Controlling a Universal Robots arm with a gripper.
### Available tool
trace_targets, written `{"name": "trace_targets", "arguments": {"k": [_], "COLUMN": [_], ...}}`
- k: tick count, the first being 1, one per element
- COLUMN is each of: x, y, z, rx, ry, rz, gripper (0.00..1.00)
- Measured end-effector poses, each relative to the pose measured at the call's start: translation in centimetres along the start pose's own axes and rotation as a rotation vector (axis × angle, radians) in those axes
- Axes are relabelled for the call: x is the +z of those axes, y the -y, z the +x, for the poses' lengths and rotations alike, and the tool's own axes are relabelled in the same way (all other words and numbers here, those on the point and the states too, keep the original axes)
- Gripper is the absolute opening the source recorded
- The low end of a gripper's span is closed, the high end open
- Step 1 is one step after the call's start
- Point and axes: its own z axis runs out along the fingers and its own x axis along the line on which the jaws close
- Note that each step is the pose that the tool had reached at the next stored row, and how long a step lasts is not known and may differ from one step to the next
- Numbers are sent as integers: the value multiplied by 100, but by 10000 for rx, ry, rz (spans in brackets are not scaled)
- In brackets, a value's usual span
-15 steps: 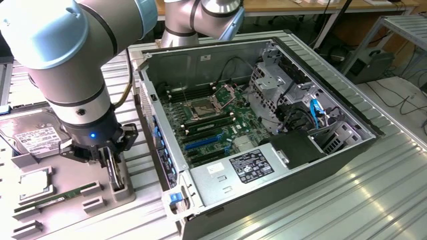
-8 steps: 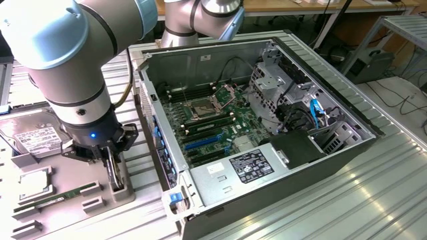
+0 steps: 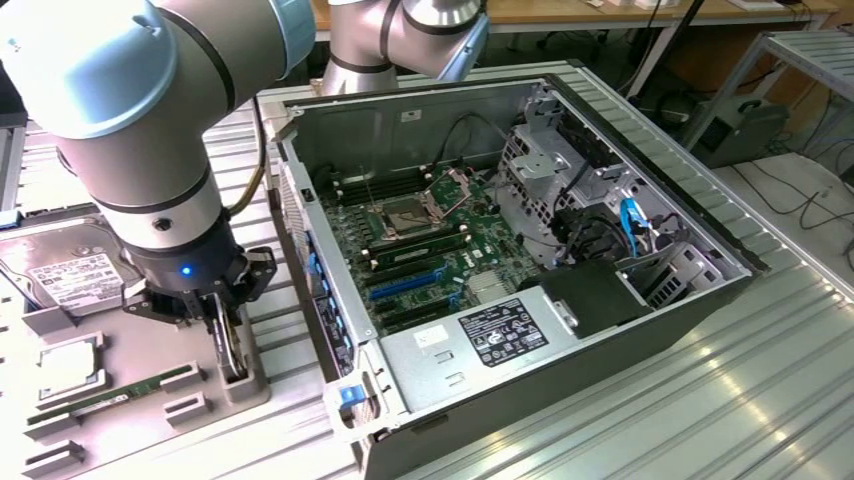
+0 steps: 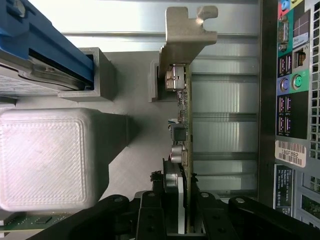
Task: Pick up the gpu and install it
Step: 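Pick up the gpu and move the gpu toward the slot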
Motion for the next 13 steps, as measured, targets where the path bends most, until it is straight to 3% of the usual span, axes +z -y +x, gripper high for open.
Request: {"name": "trace_targets", "arguments": {"k": [5,13], "x": [-8,-207], "y": [0,-4], "z": [-1,-5], "rx": [-1,1], "ry": [5,1], "rz": [-10,-37], "gripper": [28,28]}}
